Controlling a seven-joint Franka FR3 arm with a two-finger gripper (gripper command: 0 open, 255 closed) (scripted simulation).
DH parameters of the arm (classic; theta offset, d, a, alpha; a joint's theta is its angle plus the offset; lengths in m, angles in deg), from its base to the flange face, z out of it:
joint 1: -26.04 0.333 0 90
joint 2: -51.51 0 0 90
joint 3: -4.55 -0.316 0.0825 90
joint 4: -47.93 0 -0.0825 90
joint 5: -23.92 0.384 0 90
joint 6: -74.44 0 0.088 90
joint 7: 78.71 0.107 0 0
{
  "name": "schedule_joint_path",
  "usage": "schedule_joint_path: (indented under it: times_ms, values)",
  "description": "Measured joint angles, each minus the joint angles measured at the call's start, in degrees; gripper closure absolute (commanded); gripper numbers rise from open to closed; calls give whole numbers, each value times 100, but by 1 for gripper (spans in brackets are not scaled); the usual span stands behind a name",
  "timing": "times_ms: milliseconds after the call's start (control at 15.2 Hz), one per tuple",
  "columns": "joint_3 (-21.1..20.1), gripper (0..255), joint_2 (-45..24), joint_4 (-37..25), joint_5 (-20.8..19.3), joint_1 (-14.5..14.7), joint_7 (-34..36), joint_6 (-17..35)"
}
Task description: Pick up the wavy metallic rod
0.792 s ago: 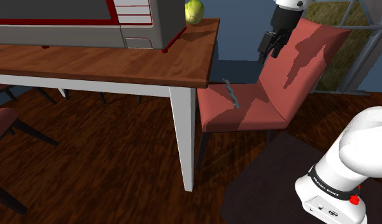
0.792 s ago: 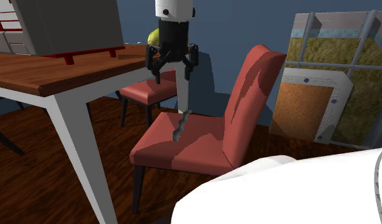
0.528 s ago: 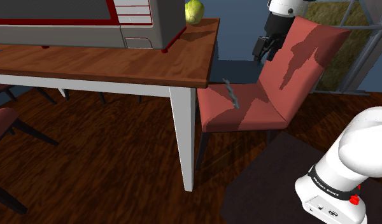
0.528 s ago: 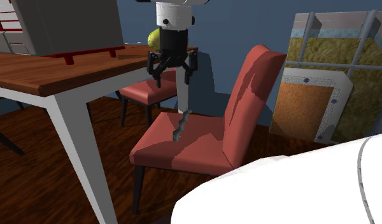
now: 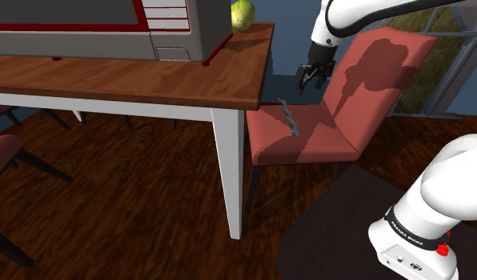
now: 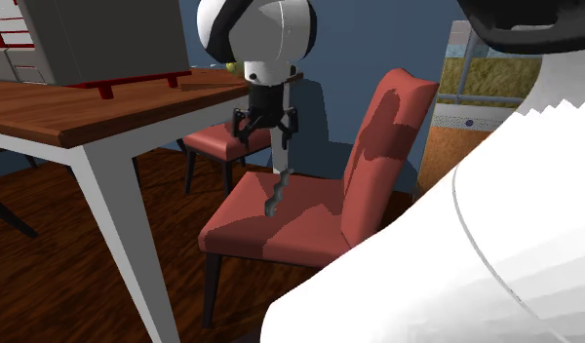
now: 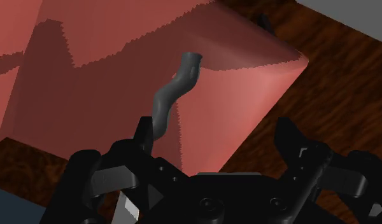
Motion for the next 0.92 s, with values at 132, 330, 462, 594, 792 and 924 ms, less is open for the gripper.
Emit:
schedule_joint_path:
  times_ms: [132,330,462,594,792,924]
  values:
    - [61,0,-338,-16,-4,-71,68,309]
    - [130,0,-931,-86,17,-150,201,813]
    - [159,0,-1298,-180,40,-190,314,1070]
    - [225,0,-1776,-432,85,-242,365,1287]
    - [267,0,-2400,-630,157,-284,527,1683]
    - [318,0,-2813,-826,223,-333,580,1883]
